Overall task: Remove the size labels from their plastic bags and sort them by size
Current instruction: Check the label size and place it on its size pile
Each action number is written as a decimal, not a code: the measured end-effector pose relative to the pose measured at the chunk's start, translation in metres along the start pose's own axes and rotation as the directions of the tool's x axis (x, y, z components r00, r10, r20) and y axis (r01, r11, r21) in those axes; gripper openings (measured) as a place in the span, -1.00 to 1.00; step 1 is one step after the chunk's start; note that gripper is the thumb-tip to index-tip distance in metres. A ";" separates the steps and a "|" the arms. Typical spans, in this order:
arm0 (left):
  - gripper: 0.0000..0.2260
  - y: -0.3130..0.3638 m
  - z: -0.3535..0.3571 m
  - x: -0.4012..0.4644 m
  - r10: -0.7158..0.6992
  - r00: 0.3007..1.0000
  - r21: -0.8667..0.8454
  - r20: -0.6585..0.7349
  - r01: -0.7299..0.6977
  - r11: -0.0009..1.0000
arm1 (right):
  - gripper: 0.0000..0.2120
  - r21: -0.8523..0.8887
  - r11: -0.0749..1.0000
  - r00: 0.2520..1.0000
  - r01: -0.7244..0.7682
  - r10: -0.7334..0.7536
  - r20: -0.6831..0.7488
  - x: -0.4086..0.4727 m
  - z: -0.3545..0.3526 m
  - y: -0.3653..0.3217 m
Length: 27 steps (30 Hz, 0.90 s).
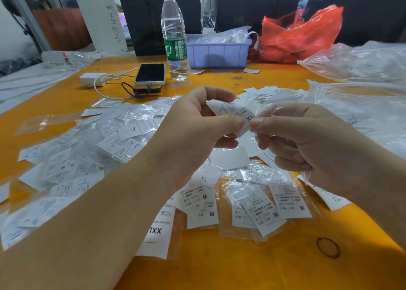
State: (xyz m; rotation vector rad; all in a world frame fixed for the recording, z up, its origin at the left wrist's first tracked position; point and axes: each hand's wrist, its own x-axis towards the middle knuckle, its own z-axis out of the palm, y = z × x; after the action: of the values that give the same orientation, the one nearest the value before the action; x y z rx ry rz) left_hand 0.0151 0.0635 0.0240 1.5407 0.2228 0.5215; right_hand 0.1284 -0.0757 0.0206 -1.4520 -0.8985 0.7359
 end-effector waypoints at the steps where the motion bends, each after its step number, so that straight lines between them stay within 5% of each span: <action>1: -0.76 0.000 0.000 0.000 0.005 1.000 -0.006 -0.003 -0.005 1.000 | -0.83 -0.008 1.000 1.000 0.002 -0.002 0.003 0.000 0.000 0.000; 7: -0.76 0.000 0.001 0.000 -0.008 1.000 0.038 -0.009 0.009 0.999 | -0.84 -0.024 1.000 1.000 0.009 -0.009 -0.010 0.001 0.002 0.000; 11: -0.58 0.003 0.002 -0.002 -0.035 0.999 0.080 0.024 0.033 0.996 | -0.78 -0.034 0.999 1.000 0.017 -0.018 -0.014 0.001 0.003 0.000; 16: -0.76 0.003 0.001 -0.001 -0.044 0.999 0.054 -0.026 0.045 0.998 | -0.80 -0.049 0.999 1.000 0.016 -0.015 0.019 0.001 0.002 0.000; 23: -0.66 0.000 0.000 0.001 -0.009 0.996 -0.014 -0.085 0.008 1.000 | -0.80 -0.061 0.998 0.999 0.011 -0.009 0.038 0.001 0.000 0.002; 27: -0.77 -0.002 0.001 0.001 -0.008 0.995 -0.015 -0.104 0.007 1.000 | -0.79 -0.060 0.998 0.998 -0.004 0.008 0.057 0.001 0.000 0.003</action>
State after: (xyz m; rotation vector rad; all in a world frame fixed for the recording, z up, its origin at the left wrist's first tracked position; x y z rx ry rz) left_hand 0.0167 0.0626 0.0225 1.4994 0.3039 0.5966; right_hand 0.1291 -0.0745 0.0175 -1.4934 -0.9678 0.7640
